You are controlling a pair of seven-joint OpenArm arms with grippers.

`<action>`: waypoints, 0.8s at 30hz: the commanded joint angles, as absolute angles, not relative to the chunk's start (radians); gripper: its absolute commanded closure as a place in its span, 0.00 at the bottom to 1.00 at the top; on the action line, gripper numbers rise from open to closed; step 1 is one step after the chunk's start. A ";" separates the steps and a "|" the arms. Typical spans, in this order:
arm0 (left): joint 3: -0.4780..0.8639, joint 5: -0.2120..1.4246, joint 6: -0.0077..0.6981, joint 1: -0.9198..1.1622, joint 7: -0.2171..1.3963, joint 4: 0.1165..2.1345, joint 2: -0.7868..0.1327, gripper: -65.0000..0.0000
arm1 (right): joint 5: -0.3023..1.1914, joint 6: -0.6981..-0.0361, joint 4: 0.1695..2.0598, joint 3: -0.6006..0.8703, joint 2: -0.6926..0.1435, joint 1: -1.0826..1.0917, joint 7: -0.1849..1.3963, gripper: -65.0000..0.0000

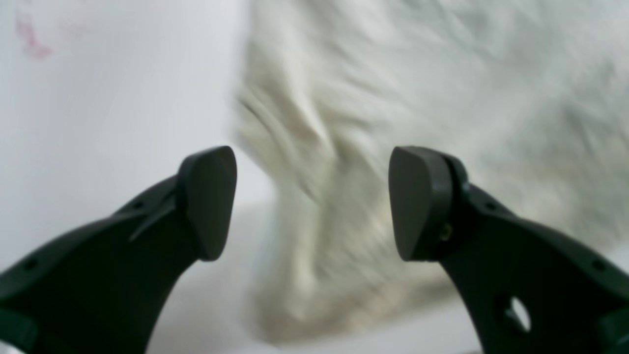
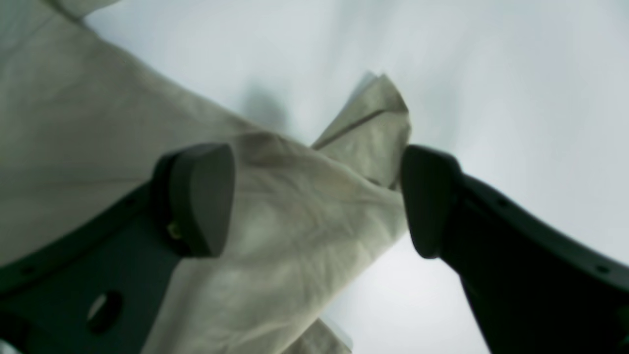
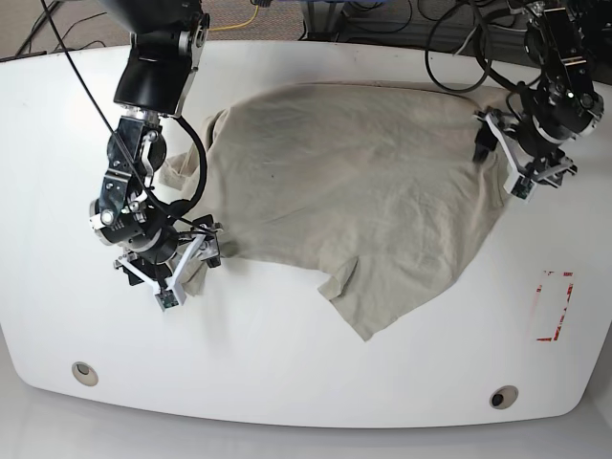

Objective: Layout the t-shirt on the table in an organized manner, then fold the t-shirt properly
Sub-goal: 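Grasp the shirt edge near the right gripper and drag it outward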

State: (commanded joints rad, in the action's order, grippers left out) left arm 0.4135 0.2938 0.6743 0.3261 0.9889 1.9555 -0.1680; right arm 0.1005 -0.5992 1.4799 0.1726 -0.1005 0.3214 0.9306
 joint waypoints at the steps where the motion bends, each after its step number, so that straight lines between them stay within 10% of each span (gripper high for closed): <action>1: 0.414 0.294 0.674 0.340 0.989 1.956 -0.160 0.31 | 0.101 -0.601 1.461 0.153 -0.101 0.321 0.918 0.22; 24: 0.588 0.294 0.676 0.481 0.987 1.956 -0.173 0.32 | 0.091 -0.696 1.020 0.018 -0.140 0.418 0.639 0.22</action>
State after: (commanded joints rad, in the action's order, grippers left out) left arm 0.5884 0.2938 0.6759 0.4810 0.9874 1.9555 -0.1726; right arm 0.0913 -0.6958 1.0196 0.0176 -0.1404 0.4181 0.6391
